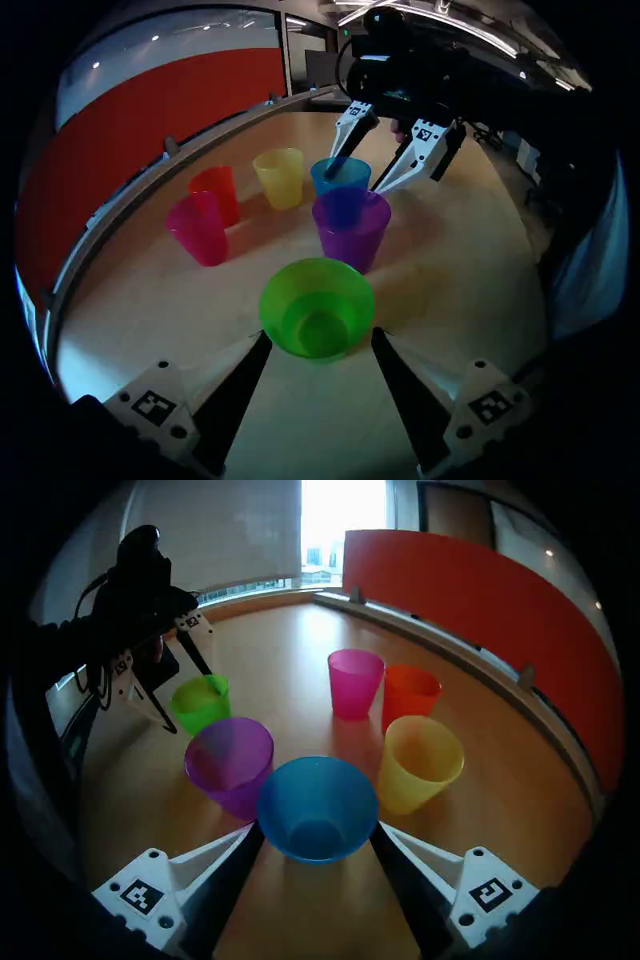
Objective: Pour water
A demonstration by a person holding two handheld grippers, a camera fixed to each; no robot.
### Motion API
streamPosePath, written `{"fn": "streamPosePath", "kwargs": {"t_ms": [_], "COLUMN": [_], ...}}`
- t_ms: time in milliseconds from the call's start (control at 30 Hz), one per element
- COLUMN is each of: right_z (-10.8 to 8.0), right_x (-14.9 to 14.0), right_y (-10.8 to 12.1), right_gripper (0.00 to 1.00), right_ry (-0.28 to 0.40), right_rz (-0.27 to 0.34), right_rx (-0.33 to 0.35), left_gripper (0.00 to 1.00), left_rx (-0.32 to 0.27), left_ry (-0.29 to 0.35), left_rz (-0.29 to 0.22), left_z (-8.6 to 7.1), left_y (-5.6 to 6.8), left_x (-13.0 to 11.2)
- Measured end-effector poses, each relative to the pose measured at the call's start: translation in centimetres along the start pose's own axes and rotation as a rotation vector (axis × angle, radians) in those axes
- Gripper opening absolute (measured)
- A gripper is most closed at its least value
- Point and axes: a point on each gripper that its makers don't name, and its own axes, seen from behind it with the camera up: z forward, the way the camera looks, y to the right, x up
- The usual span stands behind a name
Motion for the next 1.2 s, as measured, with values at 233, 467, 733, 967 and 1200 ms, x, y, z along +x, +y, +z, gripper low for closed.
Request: {"fn": "streamPosePath", "kwargs": {"t_ms": [233, 467, 733, 967, 1200], "right_z": [-2.5, -5.2, -8.9, -12.6, -15.9], "right_x": [-2.0, -4.1, -6.7, -9.0, -10.7], "right_y": [-2.3, -4.9, -7.1, -8.8, -9.3], "right_gripper": [1.0, 1.0, 1.0, 1.0, 1.0], "right_ry": [-0.002, 0.01, 0.009, 0.018, 0.039], "right_rz": [0.013, 0.04, 0.071, 0.107, 0.163], "right_rx": [-0.064, -0.138, -0.221, -0.3, -0.407], "left_gripper": [0.92, 0.92, 0.93, 0.93, 0.92], "left_rx": [0.014, 0.05, 0.132, 0.198, 0.26], "left_ry": [-0.01, -0.006, -0.008, 0.018, 0.056], "left_rz": [-0.02, -0.039, -0.084, -0.127, -0.158], "left_z": [-0.8, -2.2, -4.1, -5.7, -7.4], "left_y": [0.0, 0.0, -0.8, -1.4, -1.7], "left_x": [-1.0, -1.9, -3.3, -3.7, -3.6]}}
